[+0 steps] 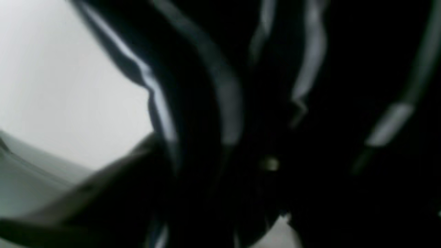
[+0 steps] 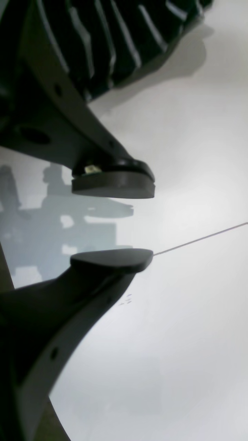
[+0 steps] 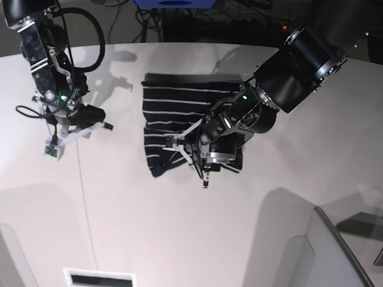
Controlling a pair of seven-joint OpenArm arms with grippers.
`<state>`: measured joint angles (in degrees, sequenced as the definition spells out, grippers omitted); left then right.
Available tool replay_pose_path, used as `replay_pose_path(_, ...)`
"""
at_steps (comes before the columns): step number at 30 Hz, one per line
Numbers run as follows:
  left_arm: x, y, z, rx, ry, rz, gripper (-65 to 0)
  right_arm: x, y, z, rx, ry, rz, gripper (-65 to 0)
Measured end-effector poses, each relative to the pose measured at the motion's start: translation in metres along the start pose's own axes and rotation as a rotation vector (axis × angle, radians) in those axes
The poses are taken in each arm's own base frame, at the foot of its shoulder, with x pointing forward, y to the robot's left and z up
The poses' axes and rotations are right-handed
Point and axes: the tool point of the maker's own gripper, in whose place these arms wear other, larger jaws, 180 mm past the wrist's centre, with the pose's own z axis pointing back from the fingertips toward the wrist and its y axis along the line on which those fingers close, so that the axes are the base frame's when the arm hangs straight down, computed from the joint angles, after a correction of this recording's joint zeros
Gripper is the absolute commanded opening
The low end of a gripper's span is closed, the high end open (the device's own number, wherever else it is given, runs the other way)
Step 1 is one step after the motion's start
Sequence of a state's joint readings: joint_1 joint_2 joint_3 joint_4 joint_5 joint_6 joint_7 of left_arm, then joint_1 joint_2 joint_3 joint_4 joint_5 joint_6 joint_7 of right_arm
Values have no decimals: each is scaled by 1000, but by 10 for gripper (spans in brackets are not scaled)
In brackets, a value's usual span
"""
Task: Layout the t-shirt on the table in an organized manner, then fold the t-shirt properly
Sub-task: 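Flip the folded shirt over with the left gripper and lay it flat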
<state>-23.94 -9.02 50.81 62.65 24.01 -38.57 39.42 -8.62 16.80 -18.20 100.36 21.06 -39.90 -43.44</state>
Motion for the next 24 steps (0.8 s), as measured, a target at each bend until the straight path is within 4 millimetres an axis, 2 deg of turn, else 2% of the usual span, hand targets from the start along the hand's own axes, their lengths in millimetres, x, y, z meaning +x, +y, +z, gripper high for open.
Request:
replay_pose_path(2,9,1,4,6,-31,-8,-260,0,0,0,0,0,0,-428)
replay_pose_path(8,23,8,17,22,-72,-23,-165,0,0,0,0,1,0,-428)
replay_pose_path(14,26,41,40,118,-49,-37,-104,-1,0,0,1,2,1,-428)
replay_pose_path(18,31,56,56,177,-55,-50,-104,-1,0,0,1,2,1,-428)
replay_pose_path(21,29,69,77,234,-98,-4,-138,-11,-1,1,-1,20,0,-429)
replay_pose_path(23,15,88,97,300,-66,67,-219,-18,5,8,18,27,-12,-465)
replay_pose_path(24,8,99,108,341,-63,106,-295,-20,12,14,47,28,-10,-507)
